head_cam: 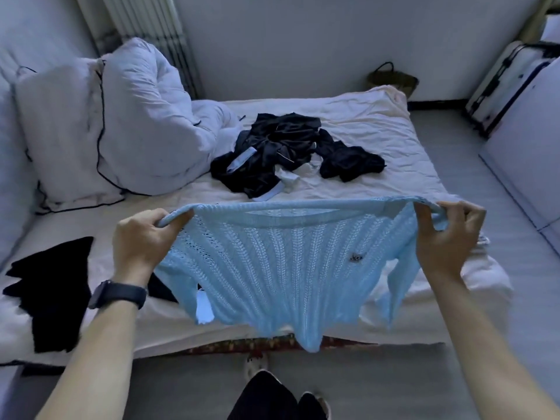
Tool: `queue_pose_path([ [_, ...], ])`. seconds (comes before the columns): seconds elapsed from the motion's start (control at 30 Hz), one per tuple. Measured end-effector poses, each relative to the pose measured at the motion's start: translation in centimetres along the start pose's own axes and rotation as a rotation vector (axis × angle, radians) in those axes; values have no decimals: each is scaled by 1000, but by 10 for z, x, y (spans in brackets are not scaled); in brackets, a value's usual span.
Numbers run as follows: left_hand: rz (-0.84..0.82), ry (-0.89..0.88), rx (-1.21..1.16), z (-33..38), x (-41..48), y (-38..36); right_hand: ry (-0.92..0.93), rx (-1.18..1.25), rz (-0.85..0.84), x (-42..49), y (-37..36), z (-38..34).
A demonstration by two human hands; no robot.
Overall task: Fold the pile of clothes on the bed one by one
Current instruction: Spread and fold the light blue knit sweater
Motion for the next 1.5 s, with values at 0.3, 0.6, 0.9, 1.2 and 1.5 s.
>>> queue_pose_path([
  [0.3, -155, 109, 252, -5, 80, -98, -120, -141, -270, 34, -103, 48],
  [0.6, -339, 99, 444, -55, 221, -303, -261, -323, -481, 86, -305, 119],
  [0.9, -662, -10, 317, -97, 198, -486, -364, -641, -1333, 25, -436, 231],
  [1.2, -775, 716, 149, -129, -97, -431, -799, -626, -1170, -183, -285, 234],
  [1.5, -727, 1047, -100, -147, -157, -380, -1184, -511, -956, -256, -205, 252],
])
Point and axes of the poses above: each hand's wrist, its own x-axis towards the middle knuckle, its own y-axis out of the back of the hand, z = x × y, the point moved 1 cm from there along x, towards the middle knuckle, and after that the axes turned 1 degree about -x, right-handed, at the moved point
